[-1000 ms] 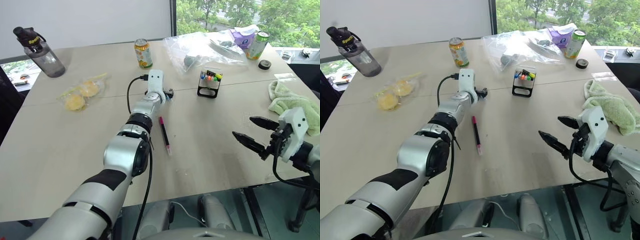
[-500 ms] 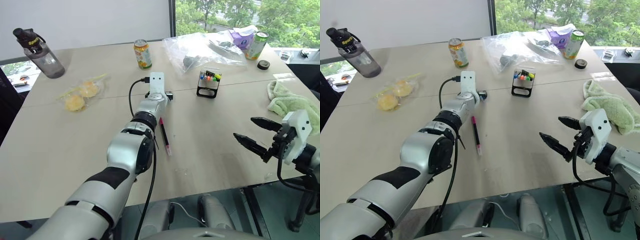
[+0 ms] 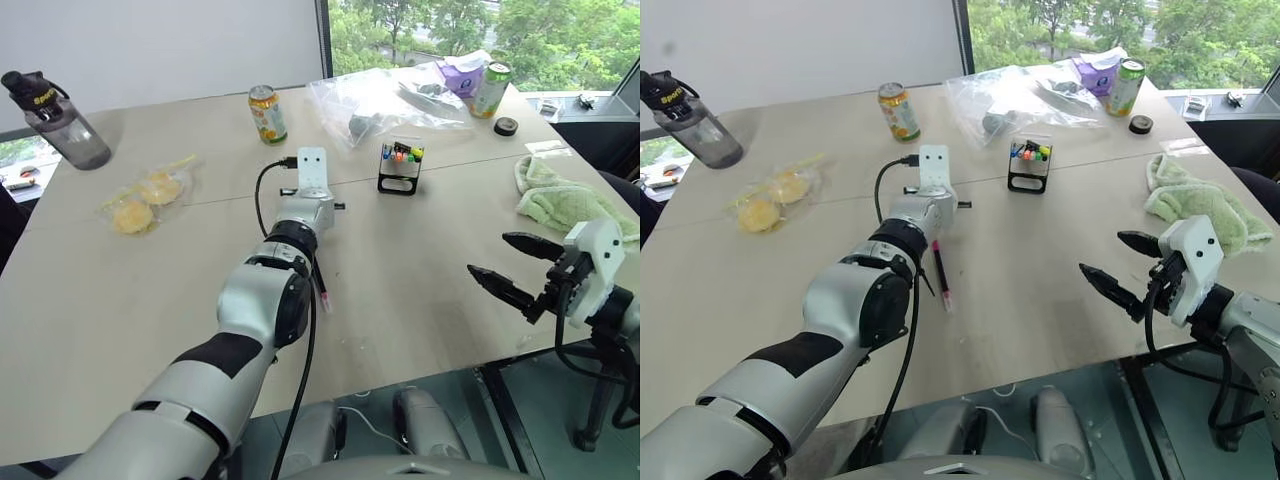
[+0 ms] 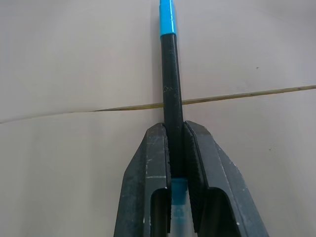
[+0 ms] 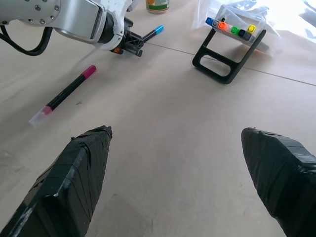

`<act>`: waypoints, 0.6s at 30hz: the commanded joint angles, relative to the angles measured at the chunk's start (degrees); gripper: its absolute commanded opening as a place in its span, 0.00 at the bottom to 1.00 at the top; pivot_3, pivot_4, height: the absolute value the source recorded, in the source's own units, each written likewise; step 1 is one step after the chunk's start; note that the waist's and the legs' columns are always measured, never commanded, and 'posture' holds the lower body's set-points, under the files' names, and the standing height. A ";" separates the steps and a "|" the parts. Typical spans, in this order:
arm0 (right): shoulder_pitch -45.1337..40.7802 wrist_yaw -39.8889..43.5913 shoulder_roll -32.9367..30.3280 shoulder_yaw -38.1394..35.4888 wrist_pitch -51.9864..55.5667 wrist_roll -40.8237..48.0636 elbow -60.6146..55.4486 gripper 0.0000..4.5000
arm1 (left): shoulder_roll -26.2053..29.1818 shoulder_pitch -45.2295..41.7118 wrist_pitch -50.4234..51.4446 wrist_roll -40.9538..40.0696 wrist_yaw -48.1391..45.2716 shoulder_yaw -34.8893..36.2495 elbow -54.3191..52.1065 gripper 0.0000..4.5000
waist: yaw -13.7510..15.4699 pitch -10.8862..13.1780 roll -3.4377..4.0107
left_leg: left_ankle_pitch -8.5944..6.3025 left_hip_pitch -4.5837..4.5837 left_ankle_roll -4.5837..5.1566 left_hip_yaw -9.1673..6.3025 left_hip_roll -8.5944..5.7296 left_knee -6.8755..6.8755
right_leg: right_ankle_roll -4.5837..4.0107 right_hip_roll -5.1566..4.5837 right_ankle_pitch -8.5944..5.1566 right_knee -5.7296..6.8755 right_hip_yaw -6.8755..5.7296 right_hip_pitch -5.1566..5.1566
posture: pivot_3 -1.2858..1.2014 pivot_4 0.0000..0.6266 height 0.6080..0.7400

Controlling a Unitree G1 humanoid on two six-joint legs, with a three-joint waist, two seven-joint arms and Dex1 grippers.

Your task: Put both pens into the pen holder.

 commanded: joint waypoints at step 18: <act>-15.81 -4.01 0.44 7.18 3.75 5.09 6.76 1.00 | 9.55 31.15 -9.55 -14.70 -52.52 -4.10 -54.97 0.00 | 1.94 0.11 -0.18 | -0.09 -0.29 0.03 -0.15 0.10 0.06 | -0.02 0.02 0.03 -0.29 -0.20 -0.11 | 0.52 0.24 0.99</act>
